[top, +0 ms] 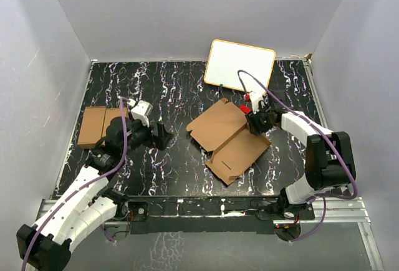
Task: Fold the paper box
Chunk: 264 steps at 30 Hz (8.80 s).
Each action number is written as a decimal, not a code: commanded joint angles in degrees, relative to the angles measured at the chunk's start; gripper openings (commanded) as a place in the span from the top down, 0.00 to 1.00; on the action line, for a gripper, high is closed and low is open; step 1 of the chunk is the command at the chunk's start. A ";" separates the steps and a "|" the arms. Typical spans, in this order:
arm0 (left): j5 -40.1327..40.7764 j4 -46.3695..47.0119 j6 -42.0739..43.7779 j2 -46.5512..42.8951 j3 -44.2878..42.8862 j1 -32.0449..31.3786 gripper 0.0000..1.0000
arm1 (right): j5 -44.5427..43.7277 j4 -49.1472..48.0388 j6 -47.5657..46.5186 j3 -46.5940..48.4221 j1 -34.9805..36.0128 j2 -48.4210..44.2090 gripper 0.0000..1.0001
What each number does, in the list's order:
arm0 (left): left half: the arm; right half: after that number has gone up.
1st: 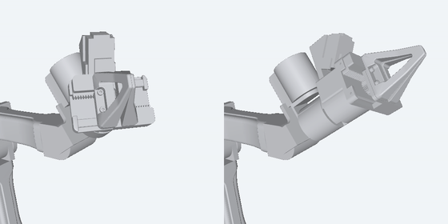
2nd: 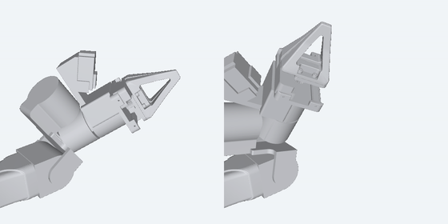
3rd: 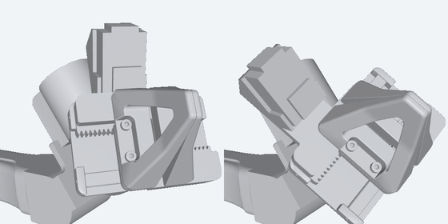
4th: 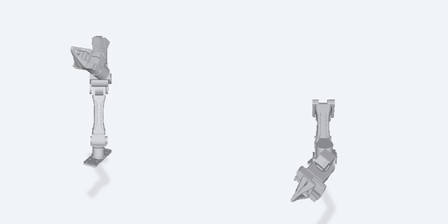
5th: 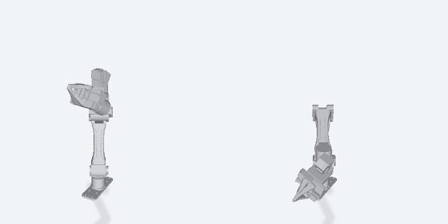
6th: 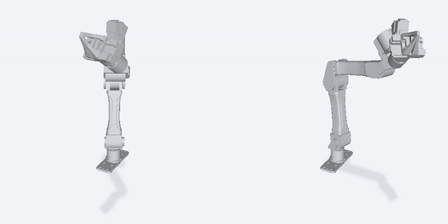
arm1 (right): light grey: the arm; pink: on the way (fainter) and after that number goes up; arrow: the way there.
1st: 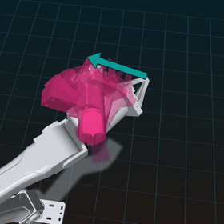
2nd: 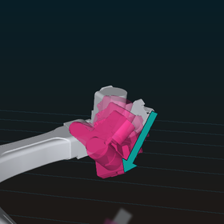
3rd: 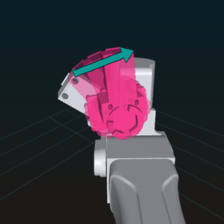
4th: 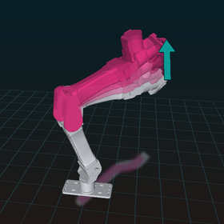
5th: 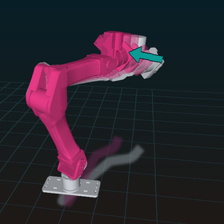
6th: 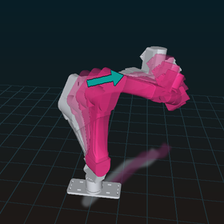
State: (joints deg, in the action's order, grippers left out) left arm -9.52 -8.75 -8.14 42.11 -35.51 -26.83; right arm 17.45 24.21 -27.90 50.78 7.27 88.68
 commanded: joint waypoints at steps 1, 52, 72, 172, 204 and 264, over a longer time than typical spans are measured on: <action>-7.09 2.47 -17.68 3.68 0.80 0.20 0.03 | 9.82 -2.38 5.13 0.49 -3.94 -4.00 0.51; 17.65 60.49 -66.42 51.56 11.08 -15.96 0.43 | 12.03 -0.67 2.95 -1.08 -2.97 0.91 0.68; 12.23 58.72 -31.65 41.03 10.08 -15.69 1.00 | 25.13 3.66 -1.21 0.22 -6.83 -7.04 0.51; -10.45 36.09 -27.96 8.14 17.79 -0.50 0.98 | 66.84 11.55 -27.03 0.87 -11.58 -13.67 0.92; -16.00 50.09 -32.63 28.67 16.07 -3.60 1.00 | 67.80 10.35 -26.59 -0.55 -11.59 -14.66 0.92; -7.43 -2.13 -40.28 -1.24 8.82 -7.22 0.50 | 66.39 7.54 -24.04 -2.20 -12.69 -14.99 0.92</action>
State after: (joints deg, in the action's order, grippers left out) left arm -13.08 -3.73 -43.75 41.78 -23.81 -34.17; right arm 81.08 34.50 -50.24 48.86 -4.99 74.72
